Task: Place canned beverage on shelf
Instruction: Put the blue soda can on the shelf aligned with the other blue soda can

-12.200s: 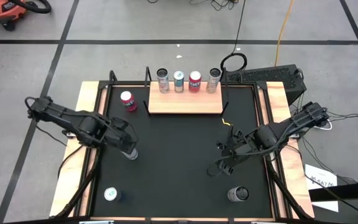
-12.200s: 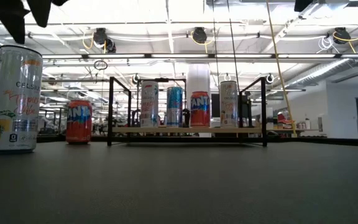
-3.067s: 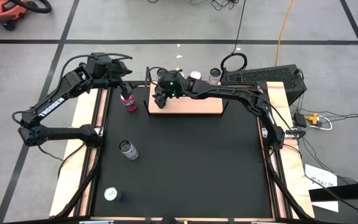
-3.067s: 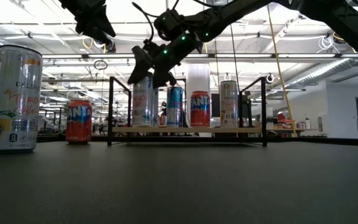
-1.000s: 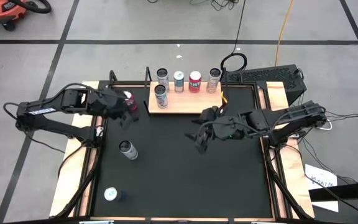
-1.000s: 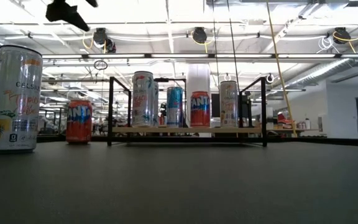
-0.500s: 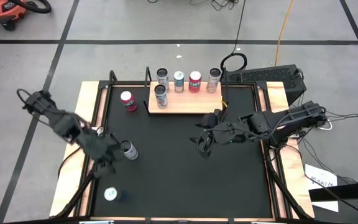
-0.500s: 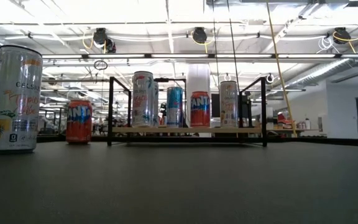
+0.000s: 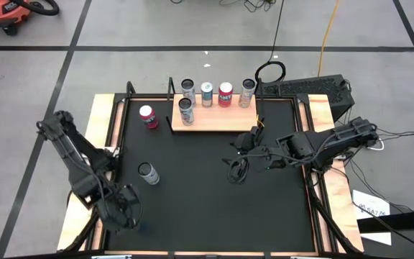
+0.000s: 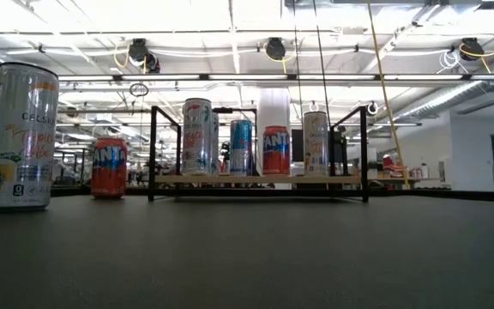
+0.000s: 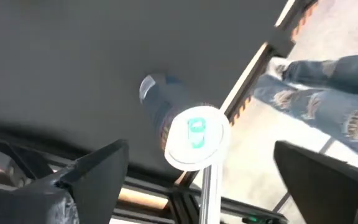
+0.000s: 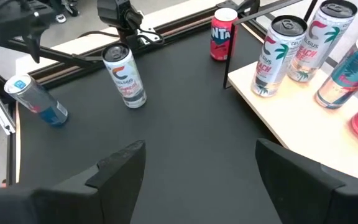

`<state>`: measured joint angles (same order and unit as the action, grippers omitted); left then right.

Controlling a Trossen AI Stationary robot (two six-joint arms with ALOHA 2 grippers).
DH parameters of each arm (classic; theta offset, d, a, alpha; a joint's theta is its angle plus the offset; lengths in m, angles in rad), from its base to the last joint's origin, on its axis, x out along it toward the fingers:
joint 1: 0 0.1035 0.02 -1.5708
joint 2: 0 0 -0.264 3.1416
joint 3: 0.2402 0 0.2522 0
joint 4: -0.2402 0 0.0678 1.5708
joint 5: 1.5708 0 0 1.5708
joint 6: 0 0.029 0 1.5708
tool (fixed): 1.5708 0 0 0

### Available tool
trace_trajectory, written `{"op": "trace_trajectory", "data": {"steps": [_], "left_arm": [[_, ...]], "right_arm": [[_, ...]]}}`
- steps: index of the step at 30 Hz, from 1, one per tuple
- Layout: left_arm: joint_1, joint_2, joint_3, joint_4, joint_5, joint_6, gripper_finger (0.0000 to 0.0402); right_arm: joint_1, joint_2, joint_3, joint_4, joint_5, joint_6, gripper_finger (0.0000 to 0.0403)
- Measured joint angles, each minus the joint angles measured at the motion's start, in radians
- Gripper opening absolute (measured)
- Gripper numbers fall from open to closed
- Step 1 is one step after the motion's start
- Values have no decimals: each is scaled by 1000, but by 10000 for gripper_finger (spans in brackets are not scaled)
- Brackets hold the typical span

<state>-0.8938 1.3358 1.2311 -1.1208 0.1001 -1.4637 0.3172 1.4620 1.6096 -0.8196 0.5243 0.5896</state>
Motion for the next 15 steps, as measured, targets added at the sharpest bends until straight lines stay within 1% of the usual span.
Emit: {"op": "trace_trajectory", "data": {"steps": [2, 15], "left_arm": [[-15, 27, 0, 12, 4, -23, 392], [-47, 153, 0, 2, -7, -23, 387]], "right_arm": [[2, 0, 0, 0, 0, 0, 293], [23, 0, 0, -9, 0, -3, 293]]}}
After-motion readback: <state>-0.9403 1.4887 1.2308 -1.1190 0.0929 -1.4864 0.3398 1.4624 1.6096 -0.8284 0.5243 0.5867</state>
